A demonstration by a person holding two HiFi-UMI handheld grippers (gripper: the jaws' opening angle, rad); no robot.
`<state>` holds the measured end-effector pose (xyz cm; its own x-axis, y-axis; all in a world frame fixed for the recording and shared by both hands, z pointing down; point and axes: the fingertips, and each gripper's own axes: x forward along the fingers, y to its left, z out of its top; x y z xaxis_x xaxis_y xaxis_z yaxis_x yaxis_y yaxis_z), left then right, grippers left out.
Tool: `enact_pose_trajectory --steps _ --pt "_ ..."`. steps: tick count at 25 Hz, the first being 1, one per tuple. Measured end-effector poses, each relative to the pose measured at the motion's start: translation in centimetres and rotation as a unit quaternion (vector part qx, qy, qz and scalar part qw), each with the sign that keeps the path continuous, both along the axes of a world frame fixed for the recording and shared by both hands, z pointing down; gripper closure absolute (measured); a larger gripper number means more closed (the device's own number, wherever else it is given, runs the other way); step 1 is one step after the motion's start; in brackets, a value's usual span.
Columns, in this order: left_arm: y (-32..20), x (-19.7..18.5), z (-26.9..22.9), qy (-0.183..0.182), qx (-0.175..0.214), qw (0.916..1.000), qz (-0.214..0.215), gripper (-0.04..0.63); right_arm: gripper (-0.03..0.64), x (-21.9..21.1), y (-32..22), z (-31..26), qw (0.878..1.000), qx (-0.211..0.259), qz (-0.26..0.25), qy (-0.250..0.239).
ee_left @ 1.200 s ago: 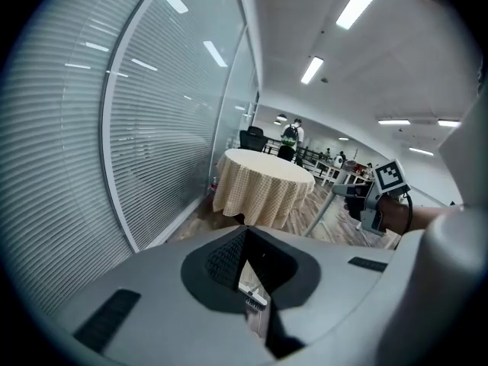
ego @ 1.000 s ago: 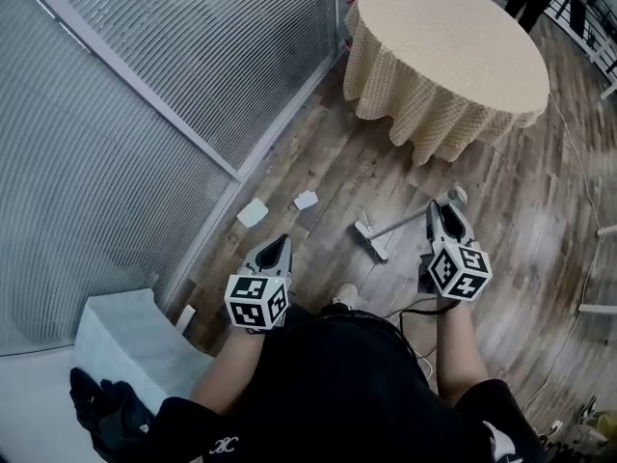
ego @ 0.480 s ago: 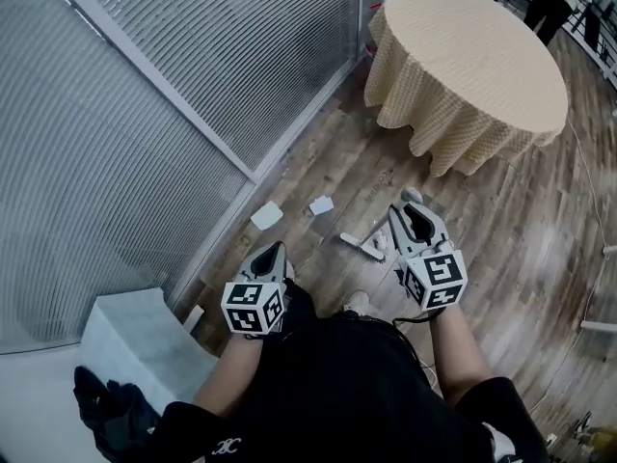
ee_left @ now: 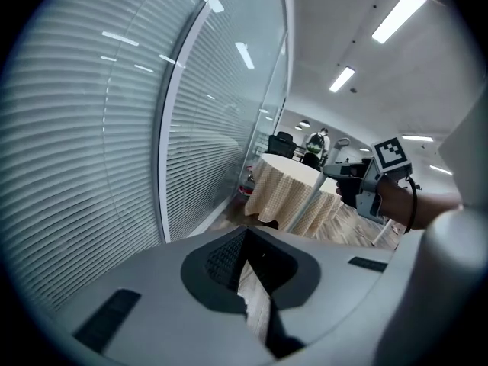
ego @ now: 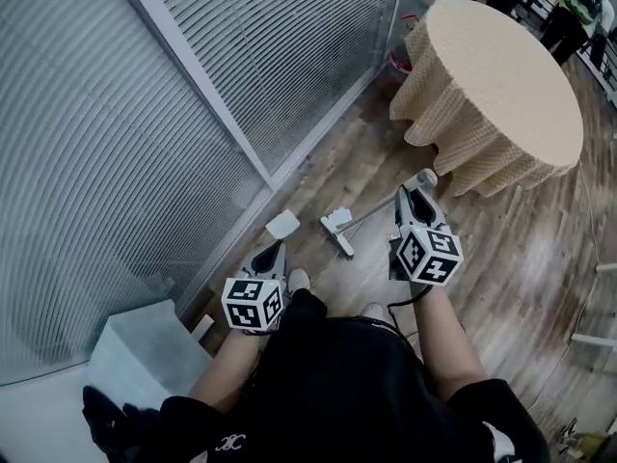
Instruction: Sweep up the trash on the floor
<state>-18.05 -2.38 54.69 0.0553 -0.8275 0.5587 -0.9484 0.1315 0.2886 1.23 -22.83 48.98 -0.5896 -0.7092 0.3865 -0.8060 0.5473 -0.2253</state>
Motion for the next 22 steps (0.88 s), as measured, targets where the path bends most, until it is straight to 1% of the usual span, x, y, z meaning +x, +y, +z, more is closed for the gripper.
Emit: enact_pose_trajectory --steps 3,4,6,8,10,13,16,19,22 --pt "-1.0 -3.4 0.5 0.005 0.001 1.0000 0.007 0.598 0.517 -0.2 -2.8 2.6 0.997 -0.037 0.073 -0.014" --pt "-1.5 -4.5 0.6 0.007 0.002 0.9999 0.011 0.598 0.517 0.3 -3.8 3.6 0.993 -0.053 0.103 -0.021" --pt "-2.4 -6.5 0.9 0.011 0.003 0.9997 0.022 0.598 0.517 1.6 -5.1 5.8 0.982 -0.084 0.167 -0.035" --pt "-3.1 -8.1 1.0 0.012 0.004 0.9992 0.037 0.598 0.517 3.4 -5.7 8.2 0.965 -0.111 0.233 -0.048" --pt "-3.8 -9.0 0.7 0.008 0.002 0.9986 0.052 0.598 0.517 5.7 -5.8 10.8 0.945 -0.135 0.292 -0.055" --pt "-5.4 -9.5 0.1 -0.003 -0.008 0.9973 0.072 0.598 0.517 9.8 -5.5 13.6 0.915 -0.160 0.364 -0.060" --pt "-6.7 -9.5 0.2 -0.011 -0.021 0.9954 0.093 0.598 0.517 14.0 -4.6 14.9 0.893 -0.165 0.416 -0.061" --pt "-8.0 -8.4 0.2 -0.015 -0.029 0.9941 0.103 0.598 0.518 17.6 -4.7 15.0 0.880 -0.166 0.440 -0.066" --pt "-9.1 -5.5 -0.2 -0.013 -0.020 0.9925 0.120 0.598 0.518 21.5 -3.7 15.2 0.869 -0.164 0.461 -0.070"
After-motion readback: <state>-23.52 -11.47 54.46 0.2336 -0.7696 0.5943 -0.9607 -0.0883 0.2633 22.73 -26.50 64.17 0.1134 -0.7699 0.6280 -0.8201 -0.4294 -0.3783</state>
